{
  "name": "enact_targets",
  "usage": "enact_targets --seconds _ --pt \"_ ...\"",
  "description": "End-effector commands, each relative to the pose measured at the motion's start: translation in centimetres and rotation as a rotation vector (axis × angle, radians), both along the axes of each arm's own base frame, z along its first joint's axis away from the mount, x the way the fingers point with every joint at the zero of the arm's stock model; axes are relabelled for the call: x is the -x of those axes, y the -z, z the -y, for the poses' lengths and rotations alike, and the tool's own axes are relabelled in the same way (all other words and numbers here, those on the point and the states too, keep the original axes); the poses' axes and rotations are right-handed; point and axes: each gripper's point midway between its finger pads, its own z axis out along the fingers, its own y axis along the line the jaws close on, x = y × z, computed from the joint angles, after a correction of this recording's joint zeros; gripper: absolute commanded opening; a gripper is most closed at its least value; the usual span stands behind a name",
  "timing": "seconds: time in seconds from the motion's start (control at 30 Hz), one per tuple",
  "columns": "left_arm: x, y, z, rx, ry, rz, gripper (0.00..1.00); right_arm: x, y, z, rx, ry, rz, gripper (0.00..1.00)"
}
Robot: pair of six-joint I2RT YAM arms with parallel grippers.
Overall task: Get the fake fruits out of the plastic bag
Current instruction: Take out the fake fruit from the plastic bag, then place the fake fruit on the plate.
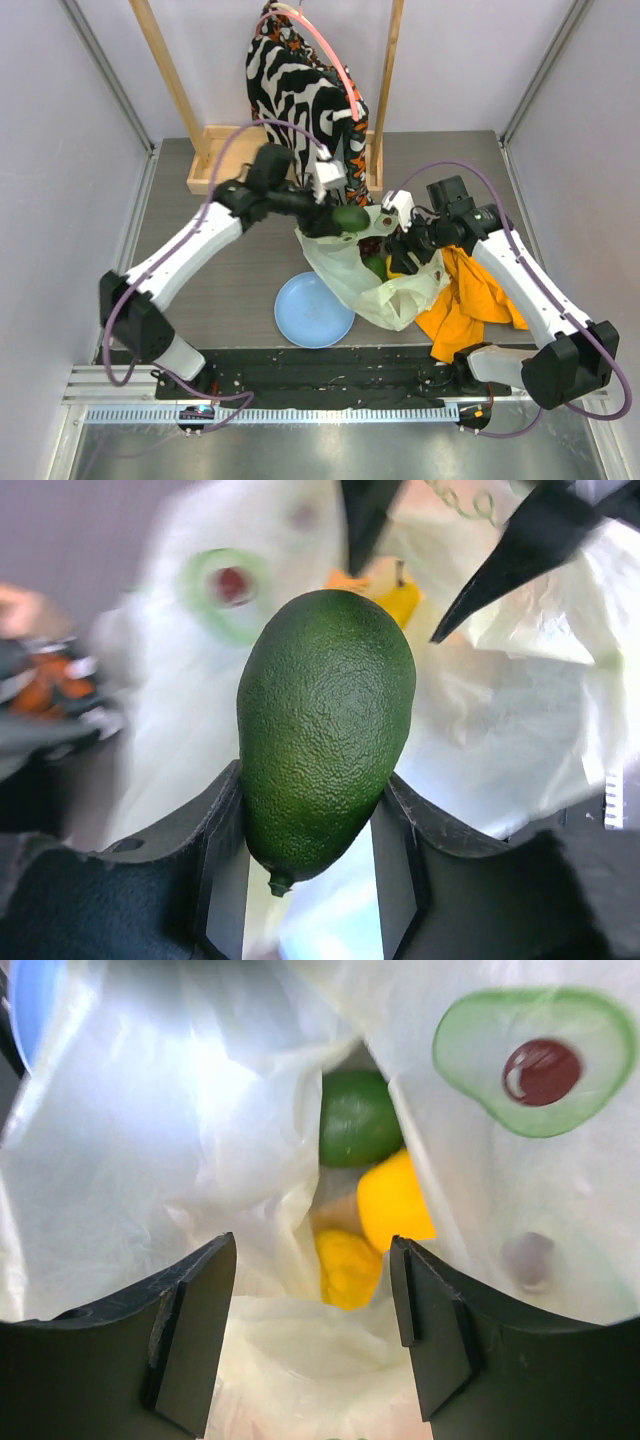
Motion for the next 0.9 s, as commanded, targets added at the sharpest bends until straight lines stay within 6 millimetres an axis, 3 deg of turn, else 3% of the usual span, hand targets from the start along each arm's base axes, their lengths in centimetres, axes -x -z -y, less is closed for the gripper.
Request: enact_targets --seconds 0.0,0.03,0.17,0.2,0.23,0.3,0.47,0.67,0.7,0.87 --pt "3.0 -6.2 -5.9 0.011 -0.012 0.05 0.0 0.4 3.2 1.8 0.11 0.006 -0.046 0.7" --pt "3.1 -6.1 -7.6 -0.008 -0.034 0.048 0.0 -0.1 3.4 2.2 0.133 0.024 -0.035 0.7" --pt "6.2 -1.3 -13.2 -0.161 -0.046 -0.062 0.0 -2.4 2.7 2.9 0.17 0.068 0.033 0.7" --pt "6.6 -0.1 -14.1 -0.193 -0.035 -0.054 0.0 -2.8 2.2 2.9 0.169 0.07 0.048 0.7" --pt "7.8 2.8 -15.2 -0.251 0.005 -0.066 0.0 -3.0 1.9 2.9 0.17 0.072 0.056 0.7" --pt "9.0 5.0 -16.1 -0.287 0.037 -0.047 0.0 -3.2 1.4 2.8 0.165 0.075 0.059 0.7" --pt "7.8 11.3 -15.2 -0.365 0.066 -0.063 0.0 -3.2 0.2 2.5 0.144 0.081 0.067 0.69" --pt "3.7 14.5 -12.9 -0.366 -0.047 -0.111 0.07 -0.6 -0.4 3.2 0.183 -0.031 0.106 0.69" --pt "3.5 14.9 -12.7 -0.362 -0.054 -0.117 0.1 -0.3 -0.6 3.2 0.185 -0.045 0.122 0.69" --pt "3.1 16.3 -11.8 -0.36 -0.069 -0.138 0.45 0.8 -0.3 2.2 0.175 -0.106 0.14 0.66"
